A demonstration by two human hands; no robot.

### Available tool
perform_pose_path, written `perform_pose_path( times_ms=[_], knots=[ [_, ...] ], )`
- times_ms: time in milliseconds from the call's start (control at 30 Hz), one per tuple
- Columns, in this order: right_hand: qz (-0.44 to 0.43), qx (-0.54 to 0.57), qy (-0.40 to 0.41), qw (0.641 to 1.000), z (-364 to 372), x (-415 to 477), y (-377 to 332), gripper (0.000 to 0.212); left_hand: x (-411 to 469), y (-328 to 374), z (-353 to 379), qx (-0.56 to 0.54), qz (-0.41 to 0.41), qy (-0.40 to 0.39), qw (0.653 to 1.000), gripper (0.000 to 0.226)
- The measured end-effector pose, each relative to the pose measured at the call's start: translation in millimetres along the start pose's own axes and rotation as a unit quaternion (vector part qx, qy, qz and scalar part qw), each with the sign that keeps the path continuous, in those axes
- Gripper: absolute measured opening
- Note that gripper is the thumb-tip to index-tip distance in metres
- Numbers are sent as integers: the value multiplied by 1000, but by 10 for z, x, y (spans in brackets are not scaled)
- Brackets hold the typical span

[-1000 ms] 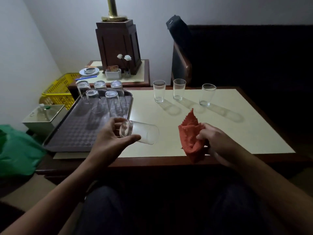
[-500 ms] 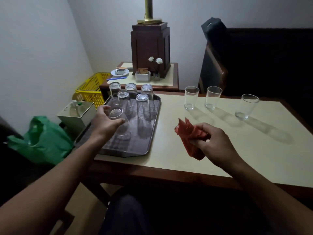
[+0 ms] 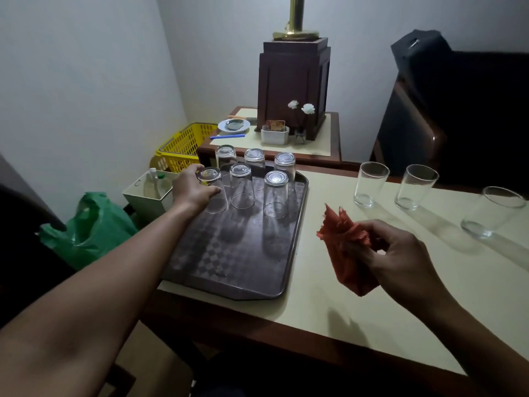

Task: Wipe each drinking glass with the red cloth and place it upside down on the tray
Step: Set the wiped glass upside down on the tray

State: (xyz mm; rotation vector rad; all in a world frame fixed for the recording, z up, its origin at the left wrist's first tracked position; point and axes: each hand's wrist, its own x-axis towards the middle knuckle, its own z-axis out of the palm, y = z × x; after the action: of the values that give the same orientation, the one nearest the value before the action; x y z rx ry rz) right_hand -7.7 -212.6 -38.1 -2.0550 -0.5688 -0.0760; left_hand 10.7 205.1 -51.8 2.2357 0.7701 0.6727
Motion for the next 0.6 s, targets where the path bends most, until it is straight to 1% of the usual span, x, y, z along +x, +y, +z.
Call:
perform_pose_path(
  times_ms=[167, 267, 333, 433, 467, 500, 600],
  knots=[
    [4, 5, -6, 1000, -37, 107, 73, 25, 219, 29, 104, 9, -4, -8, 1000, 82],
    [15, 10, -5, 1000, -92, 110, 129, 25, 144, 53, 129, 7, -14, 13, 1000, 92],
    [27, 9, 0, 1000, -157, 93, 185, 25, -21, 95, 132, 6, -10, 53, 999, 87],
    [55, -2, 1, 998, -290, 34, 273, 23, -480, 282, 172, -9, 36, 121, 992, 64],
    [63, -3, 3, 998, -348, -1, 297, 23, -677, 387, 217, -27, 60, 117, 991, 56],
    [68, -3, 3, 998, -411, -38, 317, 25, -877, 499, 289, -50, 81, 95, 991, 50],
    [81, 4, 8, 997, -634, -147, 371, 27, -1381, 875, 630, -113, 95, -42, 988, 38]
  ],
)
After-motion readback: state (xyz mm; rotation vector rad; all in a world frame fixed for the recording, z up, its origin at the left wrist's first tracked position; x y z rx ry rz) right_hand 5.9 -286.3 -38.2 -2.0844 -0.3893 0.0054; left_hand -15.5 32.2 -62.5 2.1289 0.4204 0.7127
